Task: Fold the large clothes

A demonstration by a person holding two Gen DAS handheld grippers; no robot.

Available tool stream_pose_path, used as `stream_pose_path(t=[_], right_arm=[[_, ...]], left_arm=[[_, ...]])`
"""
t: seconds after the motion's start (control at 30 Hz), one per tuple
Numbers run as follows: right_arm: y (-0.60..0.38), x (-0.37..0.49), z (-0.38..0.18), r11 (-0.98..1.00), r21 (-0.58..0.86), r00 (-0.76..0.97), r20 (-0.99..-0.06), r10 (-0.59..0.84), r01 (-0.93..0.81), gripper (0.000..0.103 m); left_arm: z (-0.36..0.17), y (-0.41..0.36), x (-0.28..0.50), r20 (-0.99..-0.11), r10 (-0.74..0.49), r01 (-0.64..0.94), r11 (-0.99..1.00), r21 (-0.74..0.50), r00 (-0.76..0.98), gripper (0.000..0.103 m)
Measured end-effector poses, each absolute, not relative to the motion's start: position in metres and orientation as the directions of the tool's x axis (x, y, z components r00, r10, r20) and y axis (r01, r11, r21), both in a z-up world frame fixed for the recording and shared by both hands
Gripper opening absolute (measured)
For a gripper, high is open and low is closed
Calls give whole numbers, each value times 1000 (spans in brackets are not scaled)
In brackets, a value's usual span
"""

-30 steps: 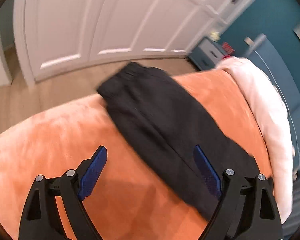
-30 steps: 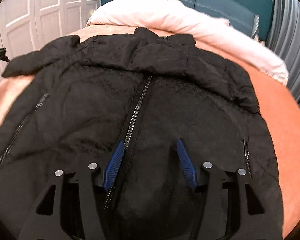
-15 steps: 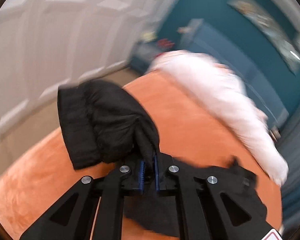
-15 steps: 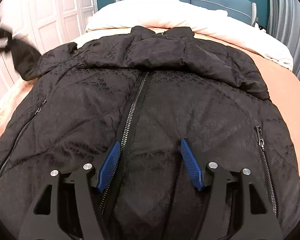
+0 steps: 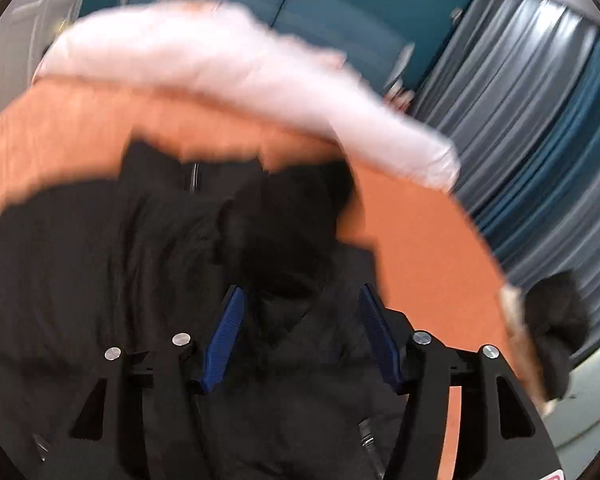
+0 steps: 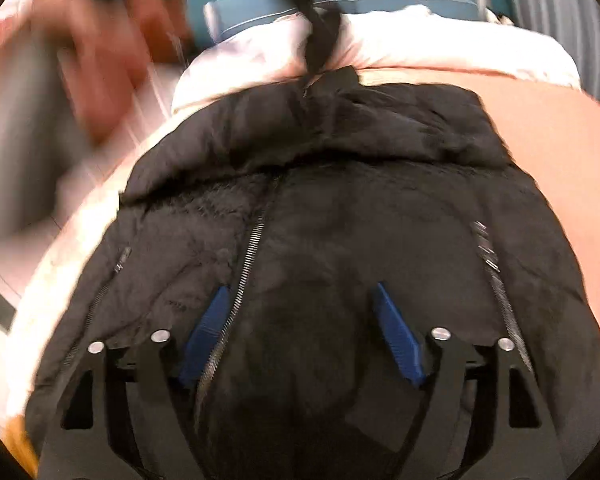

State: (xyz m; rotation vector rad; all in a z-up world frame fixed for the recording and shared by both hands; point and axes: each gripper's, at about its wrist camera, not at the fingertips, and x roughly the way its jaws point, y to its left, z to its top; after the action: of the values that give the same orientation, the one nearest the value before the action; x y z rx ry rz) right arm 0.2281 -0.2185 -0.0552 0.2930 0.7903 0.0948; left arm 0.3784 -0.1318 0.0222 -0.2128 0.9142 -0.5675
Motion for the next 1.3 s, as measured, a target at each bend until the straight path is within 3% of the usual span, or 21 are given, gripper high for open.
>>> stream_pose_path(t=[0.07,0.2,0.37,0.5,0.6,0.67,0.7,0.73,0.8,0.87,0.93,1.0,1.07,1.2,1.3], right_arm=[[-231,221,-55,968,248,676,-721,155,42,74],[-257,214,-40,978,209,696,-703,145,7,78],[-284,258,-12,983,181,730,-676,98,35,78],[-313,324,-6,940,326,725,-672,153,104,84],[-333,372,-19,892,394,706,-697,131,224,84],[-338,399,-32,876,411,680,-720,142,253,84],[-337,416,-44,870,421,646,-744,170,257,77],[-335,427,-52,862,437,614,-763,203,258,47],[-328,430,-47,852,471,633,-737,237,229,30],[-320,416,-19,886,435,721,-665,195,160,30],[-316,405,-19,911,390,760,-630,157,135,30],[-314,415,-64,938,295,665,-740,104,181,33],[-315,414,-89,940,306,658,-740,137,148,34],[-314,410,-65,944,252,652,-756,56,211,37],[-320,372,-23,918,251,753,-653,-74,307,38]], left_arm=[[-9,-137,373,-746,-530,347,843,-411,403,58],[-7,-89,357,-695,-578,275,816,-509,427,61],[27,-37,359,-692,-438,246,898,-364,574,71],[19,21,389,-739,-209,126,978,-167,641,71],[0,47,406,-759,-111,27,992,-123,642,71],[-14,64,411,-776,-109,-18,988,-153,621,71],[-25,70,415,-789,-105,-46,985,-166,605,70],[-33,72,417,-799,-97,-61,985,-164,594,70],[-46,68,417,-807,-75,-72,987,-144,586,71],[-60,64,414,-809,-60,-67,990,-122,585,73],[-68,62,413,-806,-75,-69,987,-142,588,82],[-76,69,411,-800,-91,-77,983,-169,593,88],[-79,68,405,-795,-82,-75,985,-158,601,90],[-78,63,401,-793,-53,-79,989,-127,607,90],[-81,62,400,-789,-39,-84,990,-115,613,90]])
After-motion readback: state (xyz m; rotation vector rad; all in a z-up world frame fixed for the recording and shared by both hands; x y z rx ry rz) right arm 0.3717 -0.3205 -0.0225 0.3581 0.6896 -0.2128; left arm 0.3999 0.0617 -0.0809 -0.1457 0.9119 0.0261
